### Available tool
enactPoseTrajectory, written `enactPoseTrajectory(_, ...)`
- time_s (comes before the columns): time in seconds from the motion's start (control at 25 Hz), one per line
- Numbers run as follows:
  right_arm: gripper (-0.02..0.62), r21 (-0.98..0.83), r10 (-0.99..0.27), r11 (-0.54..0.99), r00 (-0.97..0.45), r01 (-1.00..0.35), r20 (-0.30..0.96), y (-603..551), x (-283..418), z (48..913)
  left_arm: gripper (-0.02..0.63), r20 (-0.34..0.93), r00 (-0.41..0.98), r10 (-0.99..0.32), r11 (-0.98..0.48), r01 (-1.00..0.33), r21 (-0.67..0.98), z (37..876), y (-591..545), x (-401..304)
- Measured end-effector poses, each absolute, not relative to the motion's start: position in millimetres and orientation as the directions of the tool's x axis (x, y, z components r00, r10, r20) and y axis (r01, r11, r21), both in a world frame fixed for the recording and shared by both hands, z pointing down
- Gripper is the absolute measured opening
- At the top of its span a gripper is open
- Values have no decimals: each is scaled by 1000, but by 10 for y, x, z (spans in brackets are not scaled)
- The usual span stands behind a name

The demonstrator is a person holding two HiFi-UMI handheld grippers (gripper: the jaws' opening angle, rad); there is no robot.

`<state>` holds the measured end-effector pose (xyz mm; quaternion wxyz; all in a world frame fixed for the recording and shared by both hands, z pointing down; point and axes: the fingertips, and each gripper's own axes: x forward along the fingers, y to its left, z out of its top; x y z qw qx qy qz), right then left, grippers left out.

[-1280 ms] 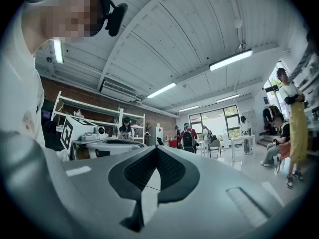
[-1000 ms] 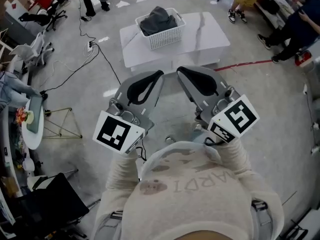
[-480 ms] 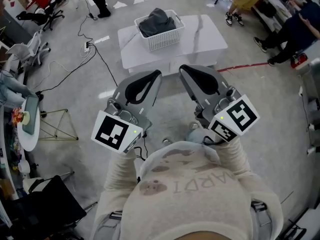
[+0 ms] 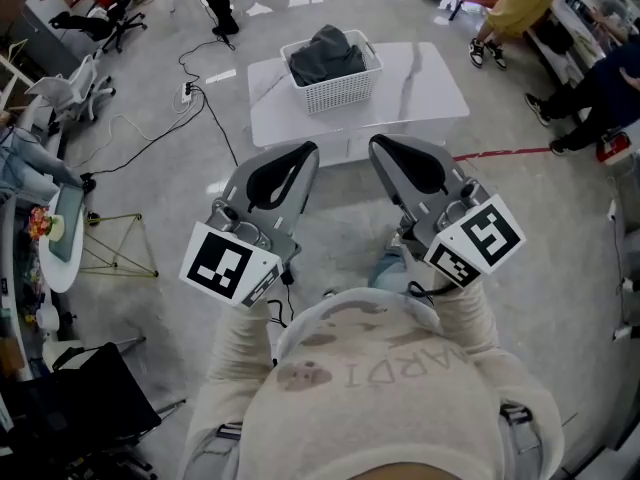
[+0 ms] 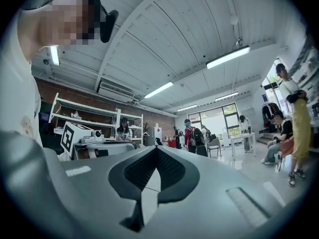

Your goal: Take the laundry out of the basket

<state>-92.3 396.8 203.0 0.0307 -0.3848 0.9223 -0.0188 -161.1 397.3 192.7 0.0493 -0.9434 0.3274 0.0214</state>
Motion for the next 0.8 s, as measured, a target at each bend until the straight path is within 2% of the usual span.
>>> enactPoseTrajectory(0.28,27,-50,-647,763,-760,-645,-61,3258,-488,2005,0,-69,727,-683,-721,-686,-99,1890,3309,-1212)
enactPoseTrajectory(0.6,28,-34,-586,810,-809,-585,-49,2542,401,1941,0,-86,664,-743,-658,-748,-91,1824,2632,-382)
enactPoseTrajectory(0.8,28,-23,-563,826,-824,-563,-56,2336,728,1947,0,-109,631,-768,-623,-776,-98,1796,2427,-124)
